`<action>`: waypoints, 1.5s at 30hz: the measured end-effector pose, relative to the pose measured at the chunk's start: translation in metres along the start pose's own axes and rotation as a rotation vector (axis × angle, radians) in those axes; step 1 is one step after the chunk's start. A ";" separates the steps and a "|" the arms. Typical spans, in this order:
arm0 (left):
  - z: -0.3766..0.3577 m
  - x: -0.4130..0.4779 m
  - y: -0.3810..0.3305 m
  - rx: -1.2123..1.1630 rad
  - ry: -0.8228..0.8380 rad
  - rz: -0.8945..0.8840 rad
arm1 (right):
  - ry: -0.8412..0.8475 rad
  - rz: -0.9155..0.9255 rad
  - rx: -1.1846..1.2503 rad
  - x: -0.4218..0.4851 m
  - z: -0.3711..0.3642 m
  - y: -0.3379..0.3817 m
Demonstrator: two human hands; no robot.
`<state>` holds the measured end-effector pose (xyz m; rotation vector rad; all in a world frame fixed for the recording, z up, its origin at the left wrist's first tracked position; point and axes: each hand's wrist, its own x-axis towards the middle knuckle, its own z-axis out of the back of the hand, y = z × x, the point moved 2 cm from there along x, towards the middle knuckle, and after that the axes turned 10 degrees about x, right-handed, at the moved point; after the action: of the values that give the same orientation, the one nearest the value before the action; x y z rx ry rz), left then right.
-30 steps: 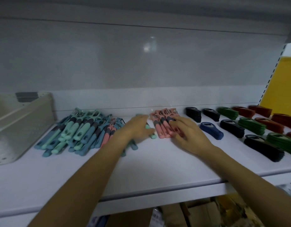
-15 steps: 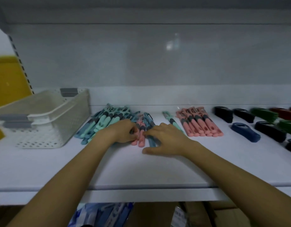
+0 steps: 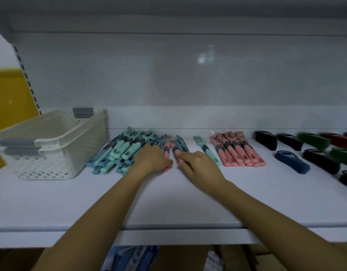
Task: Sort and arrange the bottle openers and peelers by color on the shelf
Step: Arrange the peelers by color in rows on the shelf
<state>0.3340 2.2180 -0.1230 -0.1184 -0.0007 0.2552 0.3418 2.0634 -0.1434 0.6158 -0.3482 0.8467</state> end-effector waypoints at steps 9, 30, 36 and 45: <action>-0.004 0.002 -0.009 -0.091 -0.066 0.103 | -0.141 -0.217 0.297 -0.012 0.017 -0.008; -0.016 0.025 -0.030 -0.967 -0.208 0.148 | -0.358 -0.255 0.386 -0.011 0.045 -0.016; -0.012 0.031 -0.043 -0.827 -0.056 0.117 | -0.355 -0.367 0.143 -0.039 0.095 -0.075; -0.006 0.023 -0.089 -0.778 -0.258 -0.047 | -0.263 -0.331 -0.141 -0.061 0.078 -0.110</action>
<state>0.3787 2.1371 -0.1191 -0.8570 -0.3613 0.2108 0.3860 1.9227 -0.1544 0.6332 -0.5234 0.4208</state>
